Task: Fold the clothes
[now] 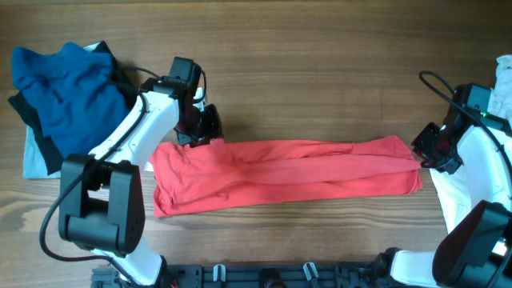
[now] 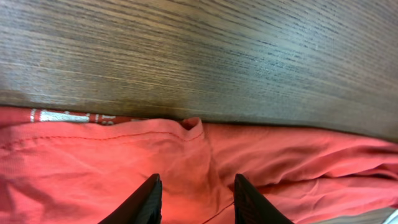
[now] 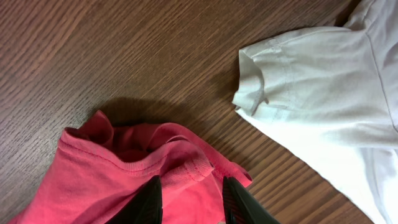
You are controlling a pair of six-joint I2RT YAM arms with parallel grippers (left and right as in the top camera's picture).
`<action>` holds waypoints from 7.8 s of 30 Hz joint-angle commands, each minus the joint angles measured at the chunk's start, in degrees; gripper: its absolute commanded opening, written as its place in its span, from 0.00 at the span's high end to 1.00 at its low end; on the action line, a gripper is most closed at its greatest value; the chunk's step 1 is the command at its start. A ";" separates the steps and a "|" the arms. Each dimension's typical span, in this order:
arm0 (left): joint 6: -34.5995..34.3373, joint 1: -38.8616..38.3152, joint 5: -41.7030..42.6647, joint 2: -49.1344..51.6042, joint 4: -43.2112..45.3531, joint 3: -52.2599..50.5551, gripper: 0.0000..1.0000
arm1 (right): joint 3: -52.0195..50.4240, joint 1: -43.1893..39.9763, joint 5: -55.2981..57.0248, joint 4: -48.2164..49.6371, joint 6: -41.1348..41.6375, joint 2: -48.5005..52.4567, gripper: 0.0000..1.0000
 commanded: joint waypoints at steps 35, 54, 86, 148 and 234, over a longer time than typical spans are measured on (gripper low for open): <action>-7.74 -3.52 -5.35 6.75 1.95 -0.04 0.96 | -0.22 -0.39 -0.74 0.15 -0.52 0.81 0.67; -1.99 -18.29 -0.52 -6.01 -6.25 -0.04 0.96 | -0.22 -0.39 -0.74 0.35 -0.52 0.81 0.67; -5.40 -17.44 -10.91 -6.01 -10.23 -0.04 0.76 | -0.24 -0.42 -1.77 -1.75 -0.63 0.81 0.55; -6.80 -11.54 -10.86 -8.22 -1.53 -6.27 0.67 | -3.89 -0.87 -5.84 9.49 -7.61 8.37 0.96; -5.51 -8.04 -10.91 -12.48 -6.58 -5.51 0.54 | 4.28 48.19 -4.90 -1.70 3.87 1.99 0.65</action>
